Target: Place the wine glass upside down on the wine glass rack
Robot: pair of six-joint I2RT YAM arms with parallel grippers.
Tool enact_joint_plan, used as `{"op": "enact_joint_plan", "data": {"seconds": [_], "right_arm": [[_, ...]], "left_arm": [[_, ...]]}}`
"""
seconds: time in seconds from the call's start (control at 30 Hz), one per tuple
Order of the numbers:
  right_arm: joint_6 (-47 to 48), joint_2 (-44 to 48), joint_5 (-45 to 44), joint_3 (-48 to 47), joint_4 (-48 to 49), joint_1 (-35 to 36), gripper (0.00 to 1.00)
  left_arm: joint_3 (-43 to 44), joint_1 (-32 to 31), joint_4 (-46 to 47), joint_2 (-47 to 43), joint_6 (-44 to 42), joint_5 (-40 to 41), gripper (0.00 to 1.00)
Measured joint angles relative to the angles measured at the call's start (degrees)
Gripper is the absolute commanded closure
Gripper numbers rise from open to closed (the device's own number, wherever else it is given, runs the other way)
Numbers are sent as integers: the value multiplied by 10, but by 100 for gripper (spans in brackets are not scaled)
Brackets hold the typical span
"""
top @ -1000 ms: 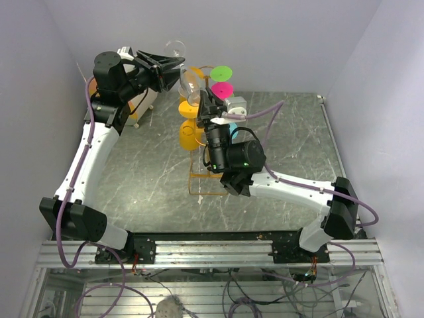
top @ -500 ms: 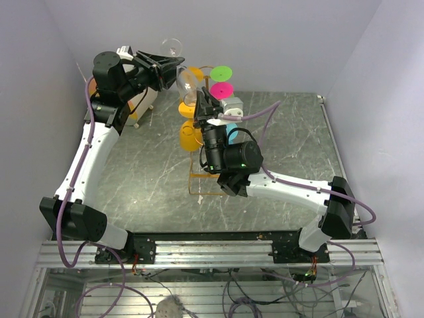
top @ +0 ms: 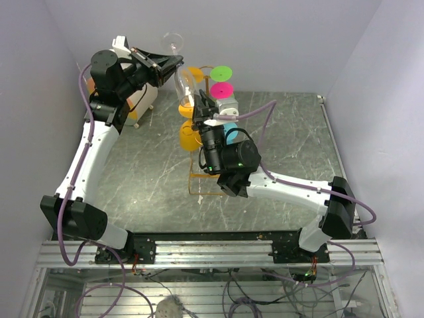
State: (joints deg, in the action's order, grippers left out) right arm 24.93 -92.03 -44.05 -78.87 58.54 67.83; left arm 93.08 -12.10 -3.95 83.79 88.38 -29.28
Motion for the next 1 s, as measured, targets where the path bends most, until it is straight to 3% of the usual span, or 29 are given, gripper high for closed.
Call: {"op": "enact_joint_plan", "data": {"seconds": [0.27, 0.6, 0.7, 1.0], "right_arm": [[-14, 31, 47, 61, -36, 0, 99], [-57, 77, 146, 103, -128, 5, 35], [-71, 97, 162, 110, -162, 7, 20], [-111, 202, 178, 96, -283, 8, 0]], "left_arm": [[16, 2, 88, 4, -169, -48, 93], [22, 2, 107, -13, -330, -122, 93], [40, 2, 58, -19, -403, -142, 93], [192, 9, -266, -33, -741, -160, 93]]}}
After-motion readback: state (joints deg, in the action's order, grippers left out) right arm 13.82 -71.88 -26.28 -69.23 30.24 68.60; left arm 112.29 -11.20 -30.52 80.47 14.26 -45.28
